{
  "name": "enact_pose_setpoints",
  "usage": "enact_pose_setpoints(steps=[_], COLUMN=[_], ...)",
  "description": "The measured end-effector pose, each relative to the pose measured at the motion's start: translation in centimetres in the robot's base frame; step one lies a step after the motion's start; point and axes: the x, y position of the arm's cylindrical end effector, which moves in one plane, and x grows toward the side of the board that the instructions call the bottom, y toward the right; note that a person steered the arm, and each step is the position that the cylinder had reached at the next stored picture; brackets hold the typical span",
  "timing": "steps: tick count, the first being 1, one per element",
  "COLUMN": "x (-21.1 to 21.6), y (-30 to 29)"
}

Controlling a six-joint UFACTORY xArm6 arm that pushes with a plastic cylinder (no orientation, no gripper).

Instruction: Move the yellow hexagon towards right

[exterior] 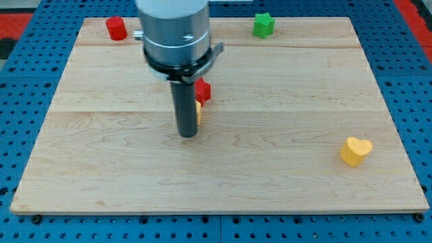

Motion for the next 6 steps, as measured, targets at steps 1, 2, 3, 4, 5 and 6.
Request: enact_pose_setpoints(steps=[1,2,3,4,5,6], x=[-2.6,-3.9,-4.2,-4.2,-4.2,-4.2], y=[-3.6,-3.6,-1.6,-2.3,-1.3,-1.0])
